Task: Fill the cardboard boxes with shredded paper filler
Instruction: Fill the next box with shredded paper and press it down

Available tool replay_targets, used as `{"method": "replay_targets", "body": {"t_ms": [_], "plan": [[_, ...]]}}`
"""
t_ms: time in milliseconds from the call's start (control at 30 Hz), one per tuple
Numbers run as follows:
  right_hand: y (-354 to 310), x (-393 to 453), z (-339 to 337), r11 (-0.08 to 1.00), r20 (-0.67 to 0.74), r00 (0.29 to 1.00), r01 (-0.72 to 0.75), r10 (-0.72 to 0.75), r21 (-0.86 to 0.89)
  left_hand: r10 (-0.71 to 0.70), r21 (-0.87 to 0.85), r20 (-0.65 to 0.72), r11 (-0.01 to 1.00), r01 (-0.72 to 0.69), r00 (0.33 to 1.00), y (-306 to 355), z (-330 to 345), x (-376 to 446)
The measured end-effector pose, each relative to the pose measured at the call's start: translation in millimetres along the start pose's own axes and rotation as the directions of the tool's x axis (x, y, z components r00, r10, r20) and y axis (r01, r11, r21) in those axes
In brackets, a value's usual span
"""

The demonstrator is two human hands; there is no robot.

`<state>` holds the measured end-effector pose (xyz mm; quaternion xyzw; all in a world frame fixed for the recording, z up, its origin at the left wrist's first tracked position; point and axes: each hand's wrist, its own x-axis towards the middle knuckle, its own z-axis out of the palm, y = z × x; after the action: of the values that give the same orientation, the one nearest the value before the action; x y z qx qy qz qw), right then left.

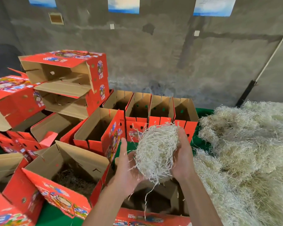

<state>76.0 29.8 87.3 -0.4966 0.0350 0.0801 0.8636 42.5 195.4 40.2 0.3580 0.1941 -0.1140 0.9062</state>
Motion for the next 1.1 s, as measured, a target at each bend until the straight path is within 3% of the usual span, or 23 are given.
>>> {"method": "replay_targets", "body": {"t_ms": [100, 200, 267, 367, 433, 533, 600, 667, 733, 867, 1000, 1100], "plan": [[11.5, -2.6, 3.6, 0.951, -0.14, 0.974, 0.13, -0.175, -0.281, 0.113, 0.15, -0.016, 0.983, -0.109, 0.993, -1.1, 12.7, -13.5], [32.6, -11.5, 16.3, 0.826, -0.184, 0.947, 0.124, -0.264, -0.549, 0.318, 0.35, -0.049, 0.893, -0.282, 0.947, -14.5, 27.1, -16.7], [40.8, -13.2, 22.1, 0.855, -0.237, 0.937, 0.107, -0.257, -0.507, 0.417, 0.393, -0.083, 0.848, -0.355, 0.905, -25.1, 29.2, -16.5], [42.4, -7.7, 23.6, 0.902, -0.314, 0.932, 0.033, -0.184, -0.43, 0.415, 0.456, -0.096, 0.826, -0.331, 0.905, -39.6, 27.3, -10.6], [42.5, -7.5, 20.0, 0.887, -0.307, 0.927, 0.055, -0.217, -0.459, 0.371, 0.499, -0.103, 0.822, -0.275, 0.923, -39.5, 28.1, -8.4], [43.1, -7.2, 14.3, 0.81, -0.267, 0.864, 0.234, -0.427, -0.538, 0.36, 0.395, -0.04, 0.863, -0.316, 0.932, -26.8, 34.3, -9.7], [45.8, -8.1, 14.7, 0.699, -0.178, 0.831, 0.304, -0.527, -0.648, 0.404, 0.326, -0.061, 0.872, -0.365, 0.913, -22.1, 41.5, -10.1], [49.5, -11.5, 18.8, 0.569, -0.02, 0.833, 0.36, -0.553, -0.739, 0.457, 0.397, -0.063, 0.827, -0.398, 0.887, -25.6, 46.0, -7.4], [50.6, -14.6, 20.8, 0.612, 0.024, 0.864, 0.375, -0.502, -0.696, 0.438, 0.42, -0.127, 0.836, -0.352, 0.89, -27.6, 45.7, -4.4], [34.9, -11.7, 9.5, 0.775, -0.167, 0.903, 0.231, -0.395, -0.588, 0.348, 0.375, -0.279, 0.898, -0.232, 0.895, -1.3, 30.6, 5.9], [20.2, -5.2, 0.6, 0.796, -0.252, 0.872, 0.222, -0.421, -0.563, 0.354, 0.209, -0.261, 0.929, -0.305, 0.898, 18.8, 17.7, 10.1], [33.1, -5.8, 13.5, 0.839, -0.199, 0.93, 0.169, -0.31, -0.517, 0.384, 0.327, -0.177, 0.891, -0.314, 0.906, -4.1, 40.1, 5.9]]}}
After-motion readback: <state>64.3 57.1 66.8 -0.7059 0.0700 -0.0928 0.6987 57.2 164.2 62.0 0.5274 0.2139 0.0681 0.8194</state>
